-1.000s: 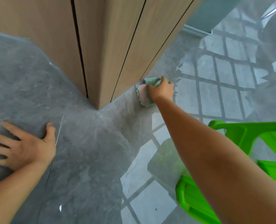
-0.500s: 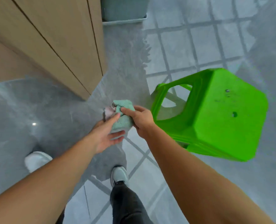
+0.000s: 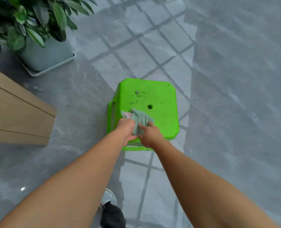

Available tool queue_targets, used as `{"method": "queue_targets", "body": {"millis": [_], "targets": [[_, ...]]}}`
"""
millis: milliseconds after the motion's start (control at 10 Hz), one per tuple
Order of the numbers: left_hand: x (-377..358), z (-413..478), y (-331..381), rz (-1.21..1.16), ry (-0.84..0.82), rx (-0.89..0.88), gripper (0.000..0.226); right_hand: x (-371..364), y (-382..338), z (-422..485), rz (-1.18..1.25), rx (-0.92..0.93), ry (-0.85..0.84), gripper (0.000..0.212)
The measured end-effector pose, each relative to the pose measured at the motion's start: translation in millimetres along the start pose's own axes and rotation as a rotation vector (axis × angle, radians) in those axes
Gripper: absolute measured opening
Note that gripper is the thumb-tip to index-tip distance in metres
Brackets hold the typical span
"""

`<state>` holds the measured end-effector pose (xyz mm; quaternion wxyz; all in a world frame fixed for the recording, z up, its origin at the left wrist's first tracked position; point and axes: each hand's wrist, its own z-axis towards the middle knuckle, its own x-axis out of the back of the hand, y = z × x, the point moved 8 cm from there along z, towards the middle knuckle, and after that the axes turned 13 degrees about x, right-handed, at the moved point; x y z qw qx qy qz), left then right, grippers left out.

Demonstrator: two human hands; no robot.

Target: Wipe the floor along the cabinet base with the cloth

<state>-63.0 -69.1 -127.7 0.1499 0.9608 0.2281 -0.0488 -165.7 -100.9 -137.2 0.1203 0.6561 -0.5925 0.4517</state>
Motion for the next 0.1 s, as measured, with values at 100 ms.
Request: {"method": "queue_targets", "body": {"millis": [100], "targets": [[40.7, -22.4, -3.1, 0.261, 0.157, 0.009, 0.019, 14.2, -20.8, -13.6, 0.052, -0.008, 0.065, 0.055]]}}
